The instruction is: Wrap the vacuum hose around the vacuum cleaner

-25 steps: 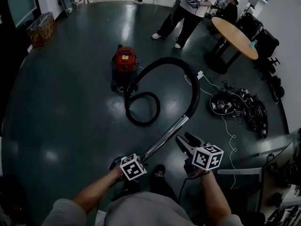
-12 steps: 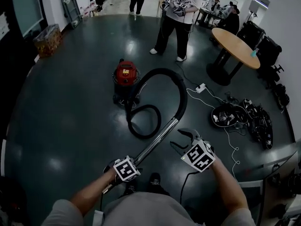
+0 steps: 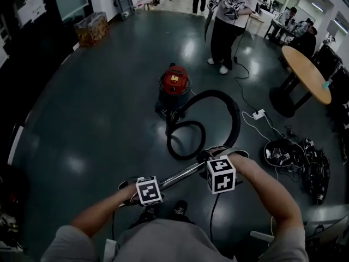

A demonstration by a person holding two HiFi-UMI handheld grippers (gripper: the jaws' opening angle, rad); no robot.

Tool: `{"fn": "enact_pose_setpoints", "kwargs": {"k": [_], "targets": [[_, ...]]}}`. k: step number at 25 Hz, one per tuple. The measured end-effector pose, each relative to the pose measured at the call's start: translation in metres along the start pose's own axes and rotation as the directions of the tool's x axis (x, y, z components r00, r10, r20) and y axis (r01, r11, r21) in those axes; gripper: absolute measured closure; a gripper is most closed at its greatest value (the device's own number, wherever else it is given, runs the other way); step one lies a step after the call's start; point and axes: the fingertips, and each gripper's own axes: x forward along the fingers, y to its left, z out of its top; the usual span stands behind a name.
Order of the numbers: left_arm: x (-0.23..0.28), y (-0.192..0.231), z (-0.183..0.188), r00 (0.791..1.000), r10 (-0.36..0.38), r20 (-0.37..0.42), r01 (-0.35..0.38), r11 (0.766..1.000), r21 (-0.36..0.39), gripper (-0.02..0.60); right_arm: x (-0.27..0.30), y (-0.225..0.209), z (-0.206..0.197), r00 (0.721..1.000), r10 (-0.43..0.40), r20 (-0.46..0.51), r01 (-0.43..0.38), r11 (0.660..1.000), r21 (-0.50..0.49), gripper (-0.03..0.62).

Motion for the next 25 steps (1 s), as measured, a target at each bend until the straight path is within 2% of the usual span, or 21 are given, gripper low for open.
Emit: {"fn": "enact_pose_setpoints", "kwargs": {"k": [3,8,9,10,15,18,19,21,25], "targets": [[0.001,-0.008,-0.001,1.000,-0.002,-0.030,0.002,1.000,-0.012,0.454,0.030,0.013,0.000,0.993,0.105,-0.057,-0.112,0.986,-0.123,0.382],[0.001,-0.026,0.001,0.998,-0.007,-0.057,0.002,0.996,-0.087,0.459,0.072,0.032,-0.011,0.975,0.166,-0.147,-0.201,0.941,-0.271,0.385],[0.001,-0.029,0.000,0.998,-0.005,-0.065,-0.002,0.995,-0.100,0.459,0.075,0.034,-0.011,0.975,0.167,-0.144,-0.203,0.933,-0.298,0.415],[0.003,-0.031,-0.002,0.998,-0.005,-0.070,-0.003,0.994,-0.111,0.459,0.078,0.036,-0.009,0.978,0.166,-0.129,-0.199,0.925,-0.323,0.505],[0.007,-0.045,0.003,0.995,-0.051,-0.092,0.038,0.990,-0.136,0.456,0.076,0.048,-0.013,0.975,0.204,-0.091,-0.223,0.908,-0.356,0.523],[0.003,-0.048,0.004,0.997,-0.029,-0.075,0.021,0.993,-0.115,0.443,0.074,0.053,-0.012,0.974,0.214,-0.079,-0.228,0.911,-0.343,0.525],[-0.001,-0.047,0.004,0.998,-0.005,-0.061,-0.001,0.994,-0.105,0.426,0.073,0.054,-0.012,0.974,0.212,-0.074,-0.225,0.915,-0.335,0.525],[-0.016,-0.042,0.005,0.999,0.035,-0.031,-0.038,0.994,-0.100,0.354,0.070,0.052,-0.012,0.978,0.203,-0.054,-0.210,0.925,-0.317,0.526],[-0.052,-0.025,0.017,0.996,0.086,0.011,-0.084,0.987,-0.139,0.212,0.061,0.039,-0.023,0.985,0.173,-0.005,-0.167,0.942,-0.290,0.530]]}}
